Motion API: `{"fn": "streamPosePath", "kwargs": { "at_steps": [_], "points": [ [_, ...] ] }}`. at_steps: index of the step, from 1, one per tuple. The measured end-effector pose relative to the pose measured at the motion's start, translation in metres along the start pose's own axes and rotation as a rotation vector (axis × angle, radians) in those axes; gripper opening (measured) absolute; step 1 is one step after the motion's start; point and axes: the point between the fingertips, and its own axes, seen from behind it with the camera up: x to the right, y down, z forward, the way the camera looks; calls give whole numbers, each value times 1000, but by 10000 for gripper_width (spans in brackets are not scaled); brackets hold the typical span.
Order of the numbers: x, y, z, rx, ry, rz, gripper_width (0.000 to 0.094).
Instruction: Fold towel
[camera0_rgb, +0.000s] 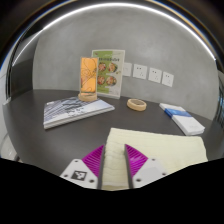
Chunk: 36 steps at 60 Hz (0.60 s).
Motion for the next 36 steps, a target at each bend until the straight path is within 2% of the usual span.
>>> {"fn": "streamPosePath", "kwargs": {
  "at_steps": [5,11,16,20,29,36],
  "points": [
    [18,0,0,20,52,-11,52],
    [16,-2,0,55,26,18,18],
    [16,-3,-5,43,-5,36,10],
    [24,-21,-17,69,-30,70,10],
    [108,-79,-52,178,38,123,9],
    [198,-87,-71,204,136,159,11]
  ]
}}
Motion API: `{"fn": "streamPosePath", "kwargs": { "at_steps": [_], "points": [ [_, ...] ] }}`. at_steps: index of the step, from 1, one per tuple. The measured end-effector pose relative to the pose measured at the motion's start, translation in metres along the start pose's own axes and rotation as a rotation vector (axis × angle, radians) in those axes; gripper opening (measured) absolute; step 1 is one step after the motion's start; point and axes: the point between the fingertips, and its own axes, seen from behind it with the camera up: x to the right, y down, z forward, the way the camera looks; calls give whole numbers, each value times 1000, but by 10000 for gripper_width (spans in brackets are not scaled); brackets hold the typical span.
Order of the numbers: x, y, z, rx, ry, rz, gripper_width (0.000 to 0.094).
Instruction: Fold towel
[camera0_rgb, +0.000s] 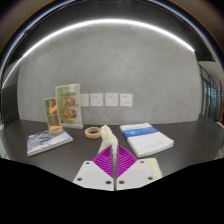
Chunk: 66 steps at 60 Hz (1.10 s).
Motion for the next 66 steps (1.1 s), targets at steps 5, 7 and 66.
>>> {"fn": "streamPosePath", "kwargs": {
  "at_steps": [5,7,66],
  "points": [
    [57,16,5,-31,58,6,10],
    [75,30,9,-66,79,3,11],
    [-148,80,-217,-98,32,35,814]
  ]
}}
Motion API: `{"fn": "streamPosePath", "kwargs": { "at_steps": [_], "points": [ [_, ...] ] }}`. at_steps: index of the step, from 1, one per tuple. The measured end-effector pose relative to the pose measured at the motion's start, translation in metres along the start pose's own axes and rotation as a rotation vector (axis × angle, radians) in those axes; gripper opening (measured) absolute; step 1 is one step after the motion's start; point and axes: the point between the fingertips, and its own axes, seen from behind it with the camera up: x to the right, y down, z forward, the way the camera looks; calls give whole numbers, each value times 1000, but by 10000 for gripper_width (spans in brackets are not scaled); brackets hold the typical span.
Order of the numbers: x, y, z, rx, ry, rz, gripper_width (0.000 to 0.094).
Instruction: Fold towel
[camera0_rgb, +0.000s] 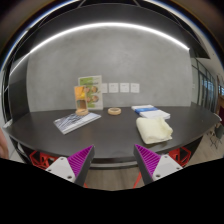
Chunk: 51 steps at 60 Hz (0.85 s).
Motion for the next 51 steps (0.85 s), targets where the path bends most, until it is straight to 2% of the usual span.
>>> {"fn": "streamPosePath", "kwargs": {
  "at_steps": [9,17,24,33,36,41,45,51],
  "points": [
    [-79,18,-48,-17,-93,-79,814],
    [-106,14,-79,9,-129,-114,813],
    [-98,18,-82,12,-100,-124,816],
    [-107,33,-75,-19,-175,-49,813],
    [-101,30,-69,3,-173,-33,813],
    [-71,11,-54,64,-114,-35,818],
    [-44,3,-40,72,-88,-55,826],
    [-35,11,-18,27,-173,-23,831]
  ]
}}
